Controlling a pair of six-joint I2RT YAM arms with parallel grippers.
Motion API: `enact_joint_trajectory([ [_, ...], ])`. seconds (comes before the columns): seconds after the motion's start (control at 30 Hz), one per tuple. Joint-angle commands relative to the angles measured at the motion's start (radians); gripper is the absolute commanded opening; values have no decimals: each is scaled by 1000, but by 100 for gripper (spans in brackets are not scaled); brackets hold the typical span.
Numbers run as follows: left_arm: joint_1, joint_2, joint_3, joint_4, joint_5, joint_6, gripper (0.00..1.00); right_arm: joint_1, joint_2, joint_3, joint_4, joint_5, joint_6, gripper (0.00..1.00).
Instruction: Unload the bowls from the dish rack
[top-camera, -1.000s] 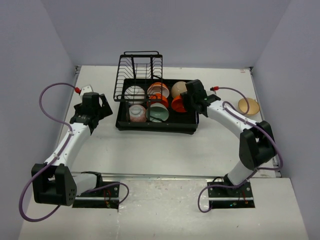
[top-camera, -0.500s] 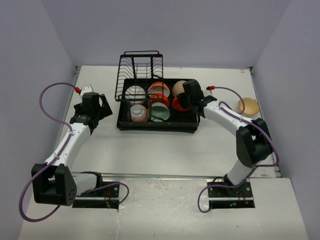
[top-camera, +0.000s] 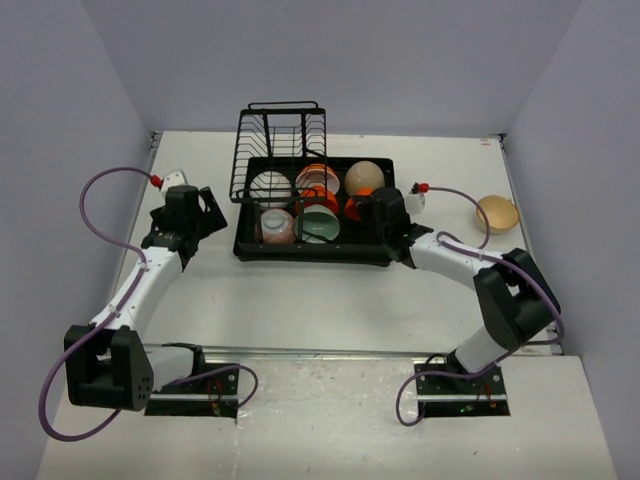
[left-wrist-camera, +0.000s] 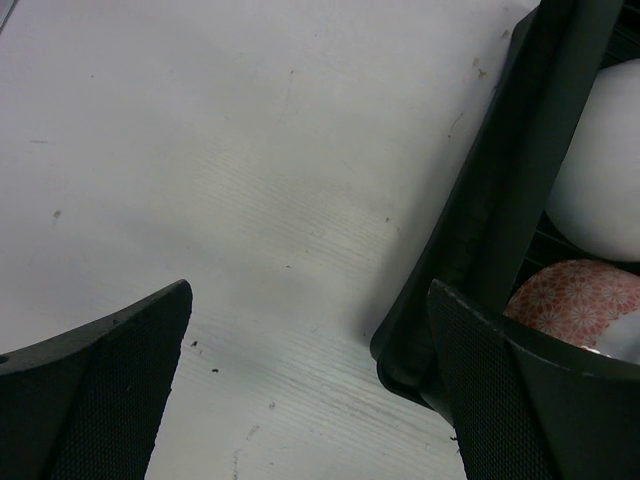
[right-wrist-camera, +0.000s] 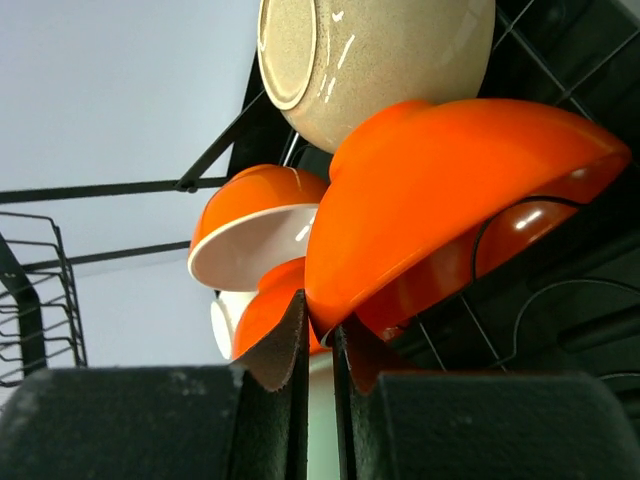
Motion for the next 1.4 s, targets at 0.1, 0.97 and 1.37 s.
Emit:
enact_joint_trajectory([
  [0.1,-3,-23,19,54,28,-17,100,76,-61,-53,-118,198,-150,0],
  [0.97,-5,-9,-70,156,59,-25,100,119,38,11,414,282,-819,0],
  [1.37,-8,20,-105,212,51,-78,100,119,62,-4,679,281,-1074,0],
])
